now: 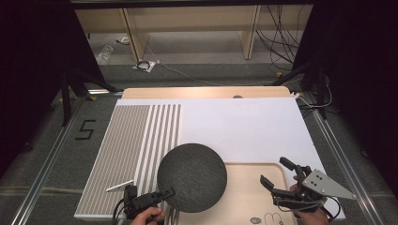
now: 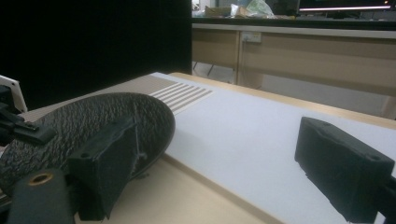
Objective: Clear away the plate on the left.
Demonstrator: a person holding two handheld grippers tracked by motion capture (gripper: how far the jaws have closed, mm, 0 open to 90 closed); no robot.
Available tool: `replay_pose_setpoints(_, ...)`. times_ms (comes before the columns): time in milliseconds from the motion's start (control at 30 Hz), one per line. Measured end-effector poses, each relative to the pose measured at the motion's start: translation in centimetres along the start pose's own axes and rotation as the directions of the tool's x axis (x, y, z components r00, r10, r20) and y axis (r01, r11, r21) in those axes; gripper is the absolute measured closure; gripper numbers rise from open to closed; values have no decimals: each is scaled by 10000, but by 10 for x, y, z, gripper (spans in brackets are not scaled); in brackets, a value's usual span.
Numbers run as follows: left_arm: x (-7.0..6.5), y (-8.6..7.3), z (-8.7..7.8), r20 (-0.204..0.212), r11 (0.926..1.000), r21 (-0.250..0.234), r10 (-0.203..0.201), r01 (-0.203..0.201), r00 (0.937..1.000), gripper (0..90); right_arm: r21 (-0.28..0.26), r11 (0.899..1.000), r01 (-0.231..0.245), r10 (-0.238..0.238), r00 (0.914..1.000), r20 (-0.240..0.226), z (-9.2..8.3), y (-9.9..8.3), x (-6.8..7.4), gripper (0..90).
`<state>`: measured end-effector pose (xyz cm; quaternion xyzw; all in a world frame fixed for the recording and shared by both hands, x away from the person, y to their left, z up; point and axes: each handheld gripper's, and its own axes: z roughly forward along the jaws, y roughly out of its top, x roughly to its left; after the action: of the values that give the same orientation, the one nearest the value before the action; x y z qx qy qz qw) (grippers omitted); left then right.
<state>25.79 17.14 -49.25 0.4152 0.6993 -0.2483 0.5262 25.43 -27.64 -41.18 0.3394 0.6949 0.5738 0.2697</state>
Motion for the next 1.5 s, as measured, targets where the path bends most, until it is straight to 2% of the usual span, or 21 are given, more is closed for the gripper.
replay_pose_setpoints(533, -3, -14, 19, -75, 9957, 862, 335, -327, 9994, 846, -63, 10000, -24, 24, 10000, -51, 1, 0, 2, 141)
replay_pose_setpoints(900, -4, -23, 33, -178, 9874, 1466, 625, -593, 9979, 846, -85, 10000, -30, 30, 10000, -62, 1, 0, 2, 141)
replay_pose_setpoints(1100, -5, -28, 42, -243, 9804, 1831, 778, -720, 9967, 846, -120, 9999, -3, 2, 10000, -89, 1, 0, 3, 142)
replay_pose_setpoints(1500, -5, -35, 55, -369, 9708, 2254, 923, -817, 9950, 846, -133, 9999, 15, -16, 10000, -89, 1, 0, 2, 141)
